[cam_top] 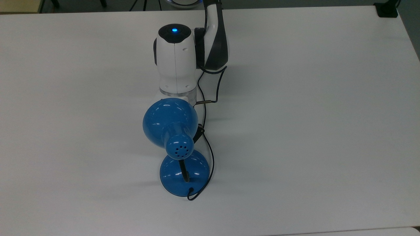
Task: Turn on the lamp
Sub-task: 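Press down on the base switch with the gripper fingers, then lift the gripper up off the lamp base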
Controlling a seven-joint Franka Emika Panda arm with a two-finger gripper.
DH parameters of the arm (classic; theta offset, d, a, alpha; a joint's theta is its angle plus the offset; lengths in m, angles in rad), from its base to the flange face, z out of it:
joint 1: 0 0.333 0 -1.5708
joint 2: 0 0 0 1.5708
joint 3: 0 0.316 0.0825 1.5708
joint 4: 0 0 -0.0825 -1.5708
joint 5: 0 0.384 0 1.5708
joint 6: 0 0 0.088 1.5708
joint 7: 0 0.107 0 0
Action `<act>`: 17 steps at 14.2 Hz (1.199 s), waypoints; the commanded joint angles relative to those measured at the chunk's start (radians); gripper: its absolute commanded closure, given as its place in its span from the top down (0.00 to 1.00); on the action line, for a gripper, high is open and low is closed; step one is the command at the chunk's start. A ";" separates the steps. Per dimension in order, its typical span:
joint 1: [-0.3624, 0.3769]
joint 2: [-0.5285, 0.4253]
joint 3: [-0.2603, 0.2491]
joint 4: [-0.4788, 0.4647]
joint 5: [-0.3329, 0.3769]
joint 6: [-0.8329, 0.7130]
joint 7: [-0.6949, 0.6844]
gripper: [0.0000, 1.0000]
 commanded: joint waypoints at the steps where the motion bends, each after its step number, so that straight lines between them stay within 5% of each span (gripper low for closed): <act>1: 0.022 0.009 -0.019 0.002 0.012 0.018 0.018 0.00; 11: 0.022 0.070 -0.019 0.073 0.006 0.017 0.039 0.00; 17: 0.018 -0.071 -0.019 -0.064 0.003 -0.025 0.033 0.00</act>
